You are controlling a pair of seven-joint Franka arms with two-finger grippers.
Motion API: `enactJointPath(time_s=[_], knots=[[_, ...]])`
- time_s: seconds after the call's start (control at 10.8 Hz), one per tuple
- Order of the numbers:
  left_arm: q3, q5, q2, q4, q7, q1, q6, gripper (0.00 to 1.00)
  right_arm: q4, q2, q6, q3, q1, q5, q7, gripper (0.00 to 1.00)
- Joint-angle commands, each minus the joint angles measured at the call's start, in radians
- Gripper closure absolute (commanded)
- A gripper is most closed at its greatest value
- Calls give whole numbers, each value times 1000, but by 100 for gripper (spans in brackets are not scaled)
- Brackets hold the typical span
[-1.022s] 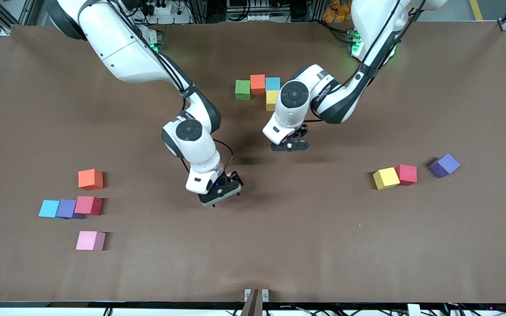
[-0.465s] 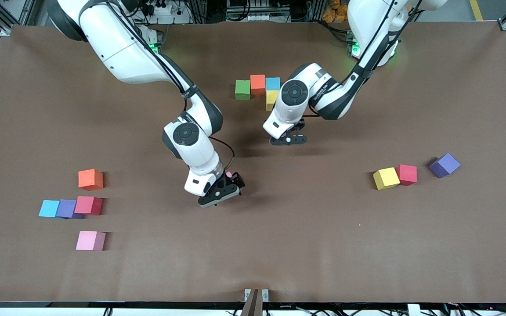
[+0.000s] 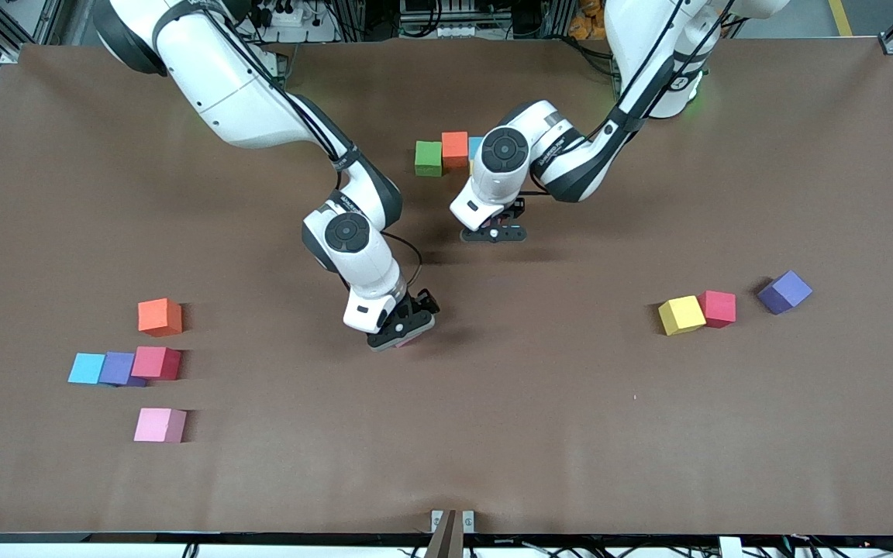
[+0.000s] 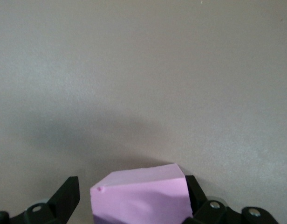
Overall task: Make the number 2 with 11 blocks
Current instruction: 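Lift the pink cube with the right gripper while the left gripper carries pink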
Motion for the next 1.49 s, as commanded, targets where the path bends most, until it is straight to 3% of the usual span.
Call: enactJointPath(time_s=[0.0,0.19,0.28,0.46,0.56,0.84,1.12,1.39], knots=[[-11,-16,-5,-8,-15,4,15,100,-31,-15,11,7,-7,15,-37,0],[-11,-9,-8,-9,-52,2,17,100,-33,-19,1,6,-17,15,-83,0],[-11,-4,-13,-11,-66,2,15,100,-31,-19,-1,6,-19,15,-95,9],[-11,-1,-13,-18,-74,0,15,100,-19,-22,-57,4,-28,15,-126,69],[-17,0,-14,-26,-74,0,17,100,-9,-30,-93,7,-45,17,-153,80],[-37,88,-14,-34,-148,3,18,100,99,-68,-344,23,-138,31,-332,81],[-38,94,-17,-57,-184,7,52,100,91,-117,-381,29,-221,138,-504,83],[-47,96,-31,-89,-212,7,86,100,58,-157,-400,29,-249,146,-519,81]])
